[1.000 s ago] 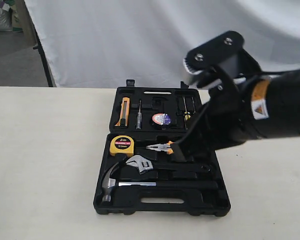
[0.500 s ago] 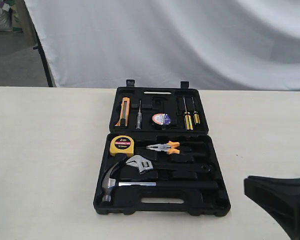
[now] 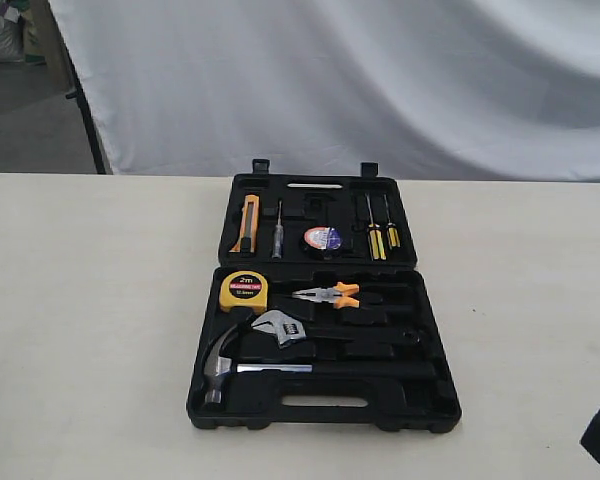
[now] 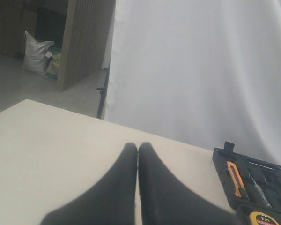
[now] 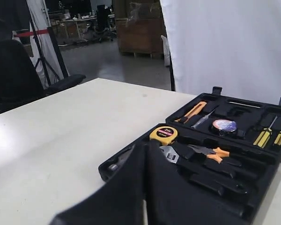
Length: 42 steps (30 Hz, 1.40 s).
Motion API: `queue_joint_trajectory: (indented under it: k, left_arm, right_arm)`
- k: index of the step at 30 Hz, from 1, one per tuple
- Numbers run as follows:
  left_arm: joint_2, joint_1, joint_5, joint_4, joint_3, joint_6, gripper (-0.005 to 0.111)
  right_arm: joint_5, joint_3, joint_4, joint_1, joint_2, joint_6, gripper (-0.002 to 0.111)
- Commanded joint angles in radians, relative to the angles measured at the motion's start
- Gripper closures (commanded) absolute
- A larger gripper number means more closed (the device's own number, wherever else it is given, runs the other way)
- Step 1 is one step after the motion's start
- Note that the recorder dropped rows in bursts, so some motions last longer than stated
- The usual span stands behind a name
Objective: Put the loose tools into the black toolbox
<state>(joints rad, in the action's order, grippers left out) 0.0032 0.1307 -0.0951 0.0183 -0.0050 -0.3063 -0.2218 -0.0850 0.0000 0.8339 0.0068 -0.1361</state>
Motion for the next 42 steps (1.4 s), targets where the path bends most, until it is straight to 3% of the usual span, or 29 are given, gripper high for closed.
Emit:
queue_joint_trajectory:
  k: [1, 5, 14, 16, 23, 42]
  left_arm:
    - [-0.003, 0.025, 0.007, 0.004, -0.003, -0.005, 0.106]
    - [-0.003, 0.025, 0.007, 0.004, -0.003, -0.005, 0.106]
    - [-0.003, 0.025, 0.007, 0.004, -0.003, -0.005, 0.106]
    - [-0.003, 0.025, 0.007, 0.004, -0.003, -0.005, 0.106]
    - [-0.003, 0.025, 0.007, 0.004, -0.003, -0.005, 0.106]
    - [-0.003, 0.025, 0.007, 0.004, -0.003, -0.005, 0.106]
  right_arm:
    - [0.044, 0.028, 0.000, -0.043, -0.007, 0.002, 0.109]
    - [0.199, 0.085, 0.000, -0.205, -0.007, 0.002, 0.109]
    - [0.175, 0.085, 0.042, -0.620, -0.007, -0.043, 0.109]
    - [0.152, 0.085, 0.048, -0.667, -0.007, -0.043, 0.109]
    - [0.075, 0.085, 0.041, -0.669, -0.007, 0.074, 0.109]
    - [0.086, 0.085, 0.041, -0.669, -0.007, 0.074, 0.109]
